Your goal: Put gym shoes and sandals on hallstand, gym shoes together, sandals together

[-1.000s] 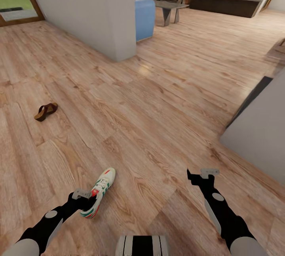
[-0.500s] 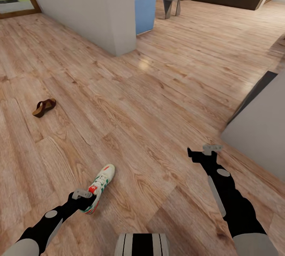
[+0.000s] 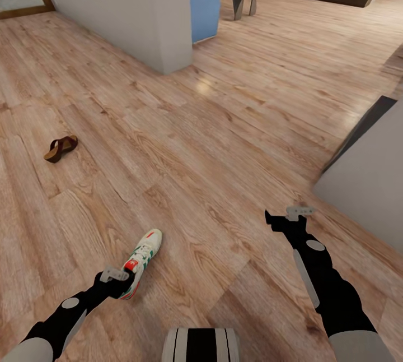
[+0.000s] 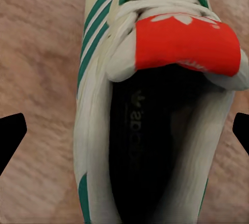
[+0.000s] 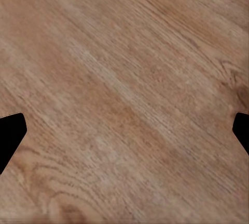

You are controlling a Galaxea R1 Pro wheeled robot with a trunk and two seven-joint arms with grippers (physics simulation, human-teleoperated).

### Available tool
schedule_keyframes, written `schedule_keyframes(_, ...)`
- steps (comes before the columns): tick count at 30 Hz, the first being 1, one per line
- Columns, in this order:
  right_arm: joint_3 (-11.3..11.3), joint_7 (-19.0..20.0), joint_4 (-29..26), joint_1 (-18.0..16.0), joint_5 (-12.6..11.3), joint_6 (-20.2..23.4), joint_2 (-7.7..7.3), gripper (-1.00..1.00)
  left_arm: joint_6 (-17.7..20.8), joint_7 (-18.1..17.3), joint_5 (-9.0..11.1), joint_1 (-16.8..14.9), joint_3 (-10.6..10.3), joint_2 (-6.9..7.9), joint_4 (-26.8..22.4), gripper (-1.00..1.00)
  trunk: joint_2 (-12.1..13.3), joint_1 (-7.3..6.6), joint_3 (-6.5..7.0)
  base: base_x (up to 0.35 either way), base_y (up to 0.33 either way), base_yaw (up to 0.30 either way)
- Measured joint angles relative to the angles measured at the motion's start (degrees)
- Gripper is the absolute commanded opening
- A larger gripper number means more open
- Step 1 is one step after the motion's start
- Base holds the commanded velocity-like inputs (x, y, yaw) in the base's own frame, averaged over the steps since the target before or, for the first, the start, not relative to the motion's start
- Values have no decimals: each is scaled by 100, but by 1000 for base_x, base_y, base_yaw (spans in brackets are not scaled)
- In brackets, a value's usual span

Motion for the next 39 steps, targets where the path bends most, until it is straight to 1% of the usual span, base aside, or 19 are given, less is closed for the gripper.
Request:
schedule_keyframes(9, 0, 0, 7, 2, 0, 0, 0, 100, -4, 0, -55, 0, 0, 3, 7, 100, 0, 0, -27, 0, 0, 0)
schedule_keyframes(19, -1, 0, 9, 6, 0, -3, 0, 100, -4, 0, -64, 0, 0, 2, 8, 100, -13, 26, -251, 0, 0, 0)
schedule_keyframes(31, 0, 0, 15, 7, 0, -5, 0, 100, -3, 0, -64, 4, 0, 4, 8, 100, -13, 26, -283, 0, 0, 0)
schedule_keyframes(38, -1, 0, 17, 9, 0, -8, 0, 100, -4, 0, -65, 8, 0, 4, 9, 100, -23, 44, -455, 0, 0, 0)
schedule_keyframes(39, 0, 0, 17, 9, 0, -8, 0, 100, -4, 0, -64, 8, 0, 4, 8, 100, -23, 44, -456, 0, 0, 0)
